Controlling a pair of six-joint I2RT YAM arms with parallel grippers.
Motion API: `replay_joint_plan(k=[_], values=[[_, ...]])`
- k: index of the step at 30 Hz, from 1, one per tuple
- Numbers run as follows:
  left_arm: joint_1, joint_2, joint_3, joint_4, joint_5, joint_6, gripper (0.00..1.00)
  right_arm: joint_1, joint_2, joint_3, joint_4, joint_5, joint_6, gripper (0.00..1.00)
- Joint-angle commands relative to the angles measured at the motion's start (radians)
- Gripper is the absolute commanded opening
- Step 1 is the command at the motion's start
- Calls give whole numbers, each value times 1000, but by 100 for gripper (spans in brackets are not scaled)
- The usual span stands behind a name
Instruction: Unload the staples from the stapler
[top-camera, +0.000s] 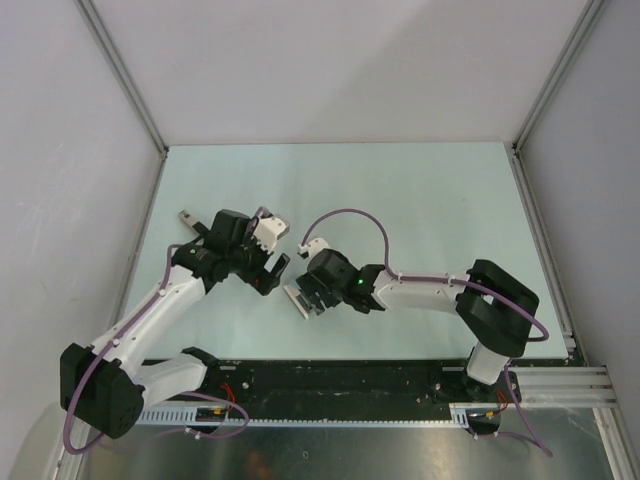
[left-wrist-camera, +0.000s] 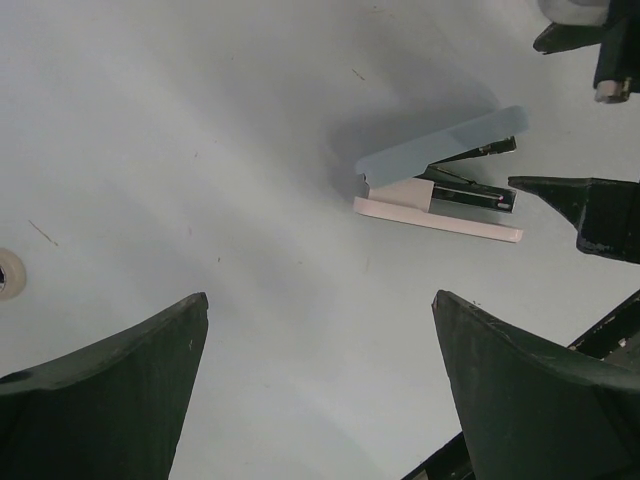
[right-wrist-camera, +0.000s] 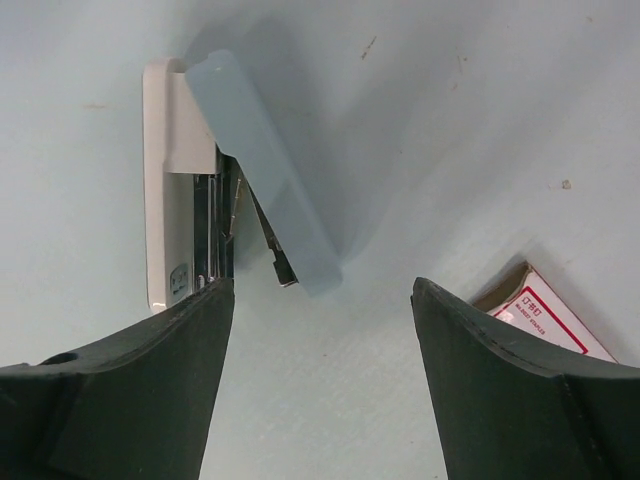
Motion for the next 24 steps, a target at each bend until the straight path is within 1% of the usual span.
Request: replay_joint_plan(k=[1,10,15,17,19,21,24], values=[[8,-21,13,16,10,-7,99,-1,-13,-4,40,-47,-21,76],[8,-35,34,12,4,-2,99,-9,45,-3,65,-61,-39,69],[8,-37,49,6,1,-3,100,-9,65,0,71,-73,-45,62],[8,-40,56,2,-2,-2,99,-9,73,0,68,-70,-45,54],[8,-41,61,0,-6,-1,99,-9,77,1,65,-68,-42,42],[8,-41,66,-3,-9,0,99,-9,77,2,65,-67,-36,32],[8,-41,72,-7,-12,1,100,-9,85,19,45,-56,-11,23]])
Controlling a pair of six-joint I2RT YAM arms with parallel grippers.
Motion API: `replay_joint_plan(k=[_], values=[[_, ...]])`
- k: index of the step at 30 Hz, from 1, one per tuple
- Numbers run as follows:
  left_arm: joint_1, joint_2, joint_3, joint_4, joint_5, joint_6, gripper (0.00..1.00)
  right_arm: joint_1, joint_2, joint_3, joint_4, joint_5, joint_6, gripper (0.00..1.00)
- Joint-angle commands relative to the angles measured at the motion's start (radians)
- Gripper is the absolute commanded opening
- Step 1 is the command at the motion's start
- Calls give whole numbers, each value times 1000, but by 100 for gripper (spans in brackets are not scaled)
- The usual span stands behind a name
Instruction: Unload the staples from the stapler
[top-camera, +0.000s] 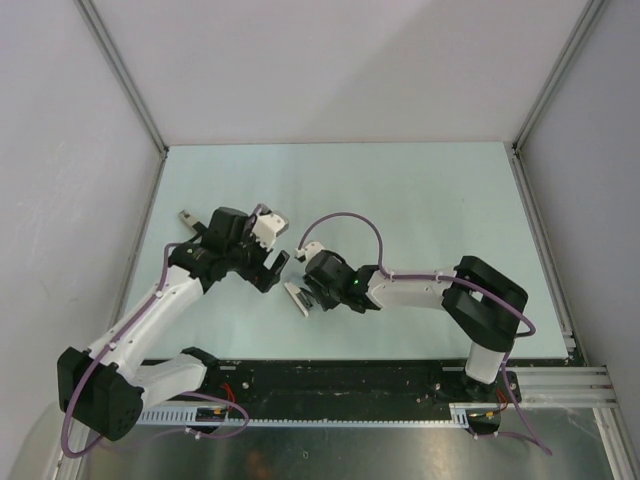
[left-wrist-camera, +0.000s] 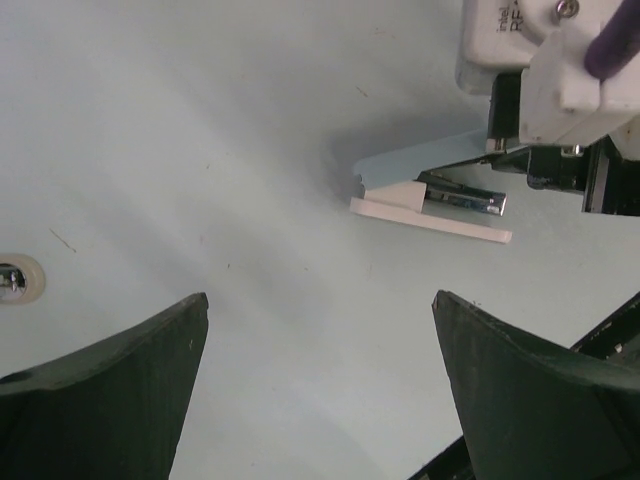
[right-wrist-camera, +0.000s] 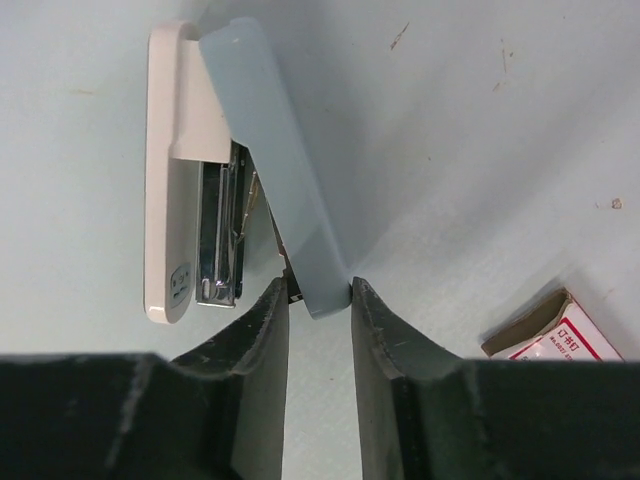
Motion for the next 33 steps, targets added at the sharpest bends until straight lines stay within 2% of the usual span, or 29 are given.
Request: replay_joint_plan(k=[1,4,6,10,14,24,33], values=[[5,-28,54,-5,-10,1,99,-1,26,28,-16,23,42,20],[5,-27,61,-9,-12,6,99,9,47,61,-77,80,114,6],[5,-23,68,-11,-14,8,99,18,70,113,-161,161,185,2],[5,-10,85,-11,-9,8,99,22,109,229,-355,254,367,0],[4,1,95,-12,-1,4,99,38,118,308,-467,307,517,0],[-54,74,49,-5,30,-11,99,93,148,354,-457,288,741,0],[-78,235,20,50,116,-36,99,89,164,357,-408,272,772,0]])
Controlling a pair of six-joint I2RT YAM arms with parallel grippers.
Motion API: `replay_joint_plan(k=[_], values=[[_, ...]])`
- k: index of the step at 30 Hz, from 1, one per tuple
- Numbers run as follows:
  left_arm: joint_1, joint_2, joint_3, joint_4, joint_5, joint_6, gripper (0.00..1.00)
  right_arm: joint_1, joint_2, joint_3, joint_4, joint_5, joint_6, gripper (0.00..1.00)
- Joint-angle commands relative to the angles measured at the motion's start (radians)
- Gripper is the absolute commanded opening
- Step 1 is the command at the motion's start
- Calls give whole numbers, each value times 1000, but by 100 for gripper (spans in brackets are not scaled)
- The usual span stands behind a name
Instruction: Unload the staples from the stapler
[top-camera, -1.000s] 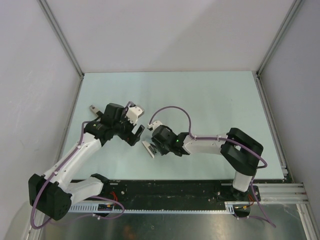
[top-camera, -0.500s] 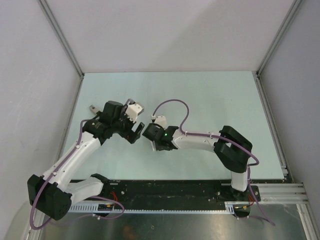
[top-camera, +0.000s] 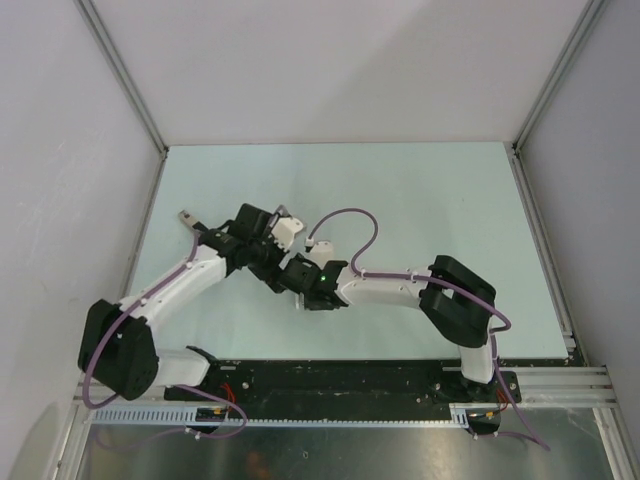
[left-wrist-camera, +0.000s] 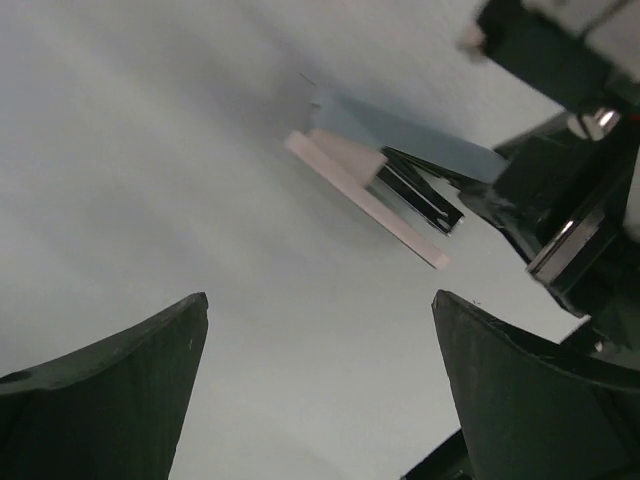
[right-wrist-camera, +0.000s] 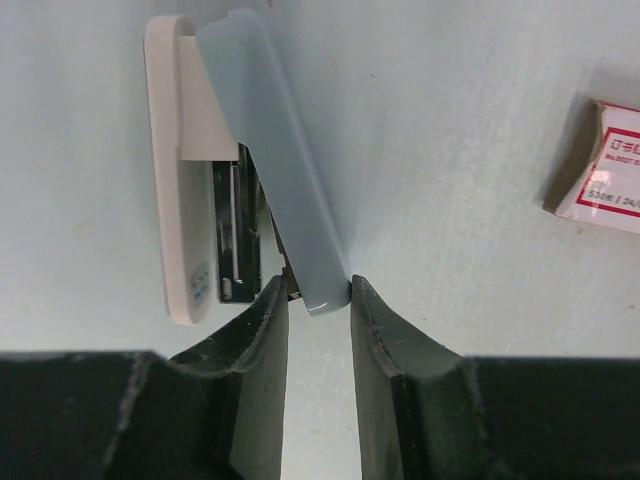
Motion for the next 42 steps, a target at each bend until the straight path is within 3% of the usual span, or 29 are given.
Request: replay_joint_plan(k=[1,13,27,35,42], values=[[-41,38,-39,28,99,-3,99,-4,8,44,67,13,57,0],[-47,151,-75,112,155,-5,99,-10,10,43,80,-34,112,0],[-75,251,-126,189,68,37,99,-5,-56,-74,236,-77,98,0],[-76,272,-119,210,1,76,91,-8,-133,-165,338,-115,77,0],[-75,221,-152,210,-62,119,74,-15,-182,-246,407,-160,30,0]])
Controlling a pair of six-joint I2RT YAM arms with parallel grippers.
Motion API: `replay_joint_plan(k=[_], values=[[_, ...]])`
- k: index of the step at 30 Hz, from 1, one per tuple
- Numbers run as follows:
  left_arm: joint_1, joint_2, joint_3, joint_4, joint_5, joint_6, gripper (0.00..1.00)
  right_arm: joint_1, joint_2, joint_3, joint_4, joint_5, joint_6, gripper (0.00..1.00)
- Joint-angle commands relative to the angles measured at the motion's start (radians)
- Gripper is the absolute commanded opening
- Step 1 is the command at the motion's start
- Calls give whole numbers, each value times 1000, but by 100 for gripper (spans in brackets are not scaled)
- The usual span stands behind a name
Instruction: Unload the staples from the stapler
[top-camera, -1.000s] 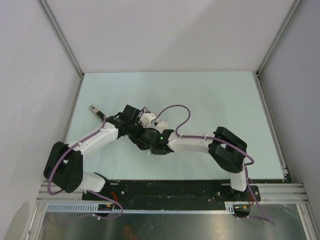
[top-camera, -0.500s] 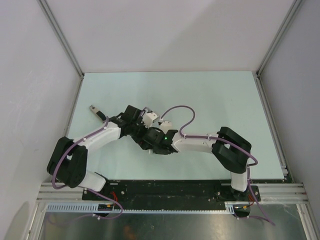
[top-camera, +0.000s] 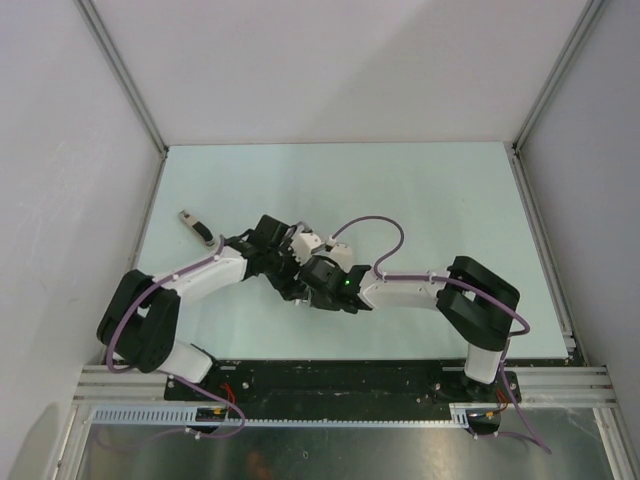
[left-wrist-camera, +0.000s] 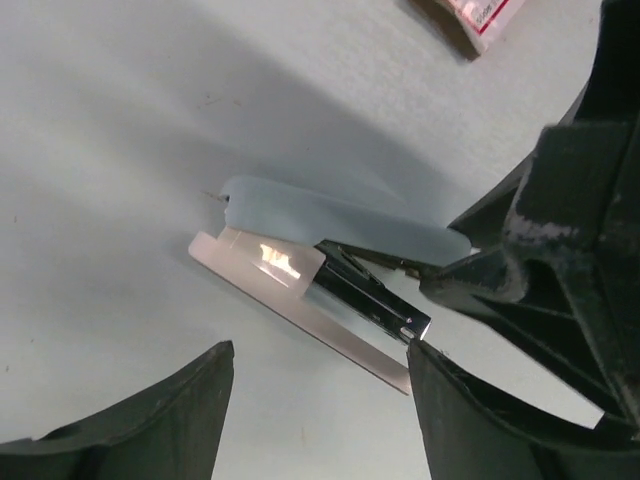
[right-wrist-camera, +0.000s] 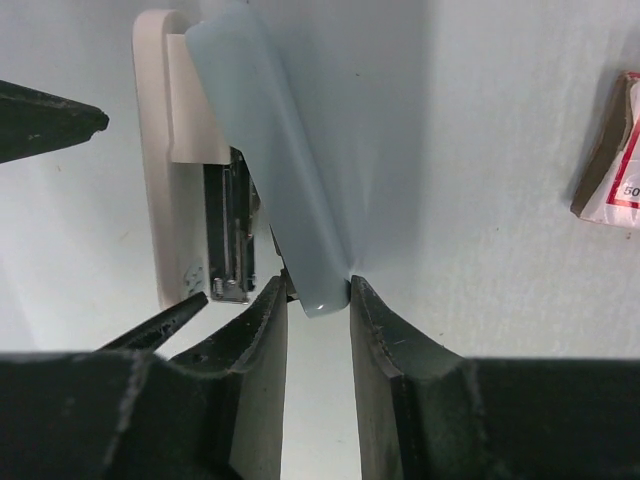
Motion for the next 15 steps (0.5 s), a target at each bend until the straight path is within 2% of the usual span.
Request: replay_joint_plan(k=[1,5,15], values=[[-4,21,-66,-3,-208,29,72,35,-72,-29,132,-43,-97,0],[-5,20,-92,6,-246,34,65,36,-89,-58,171,-59,-115,0],[-5,-15,-135,22,-248,70,59,32,-92,-66,220,-120,-208,0]])
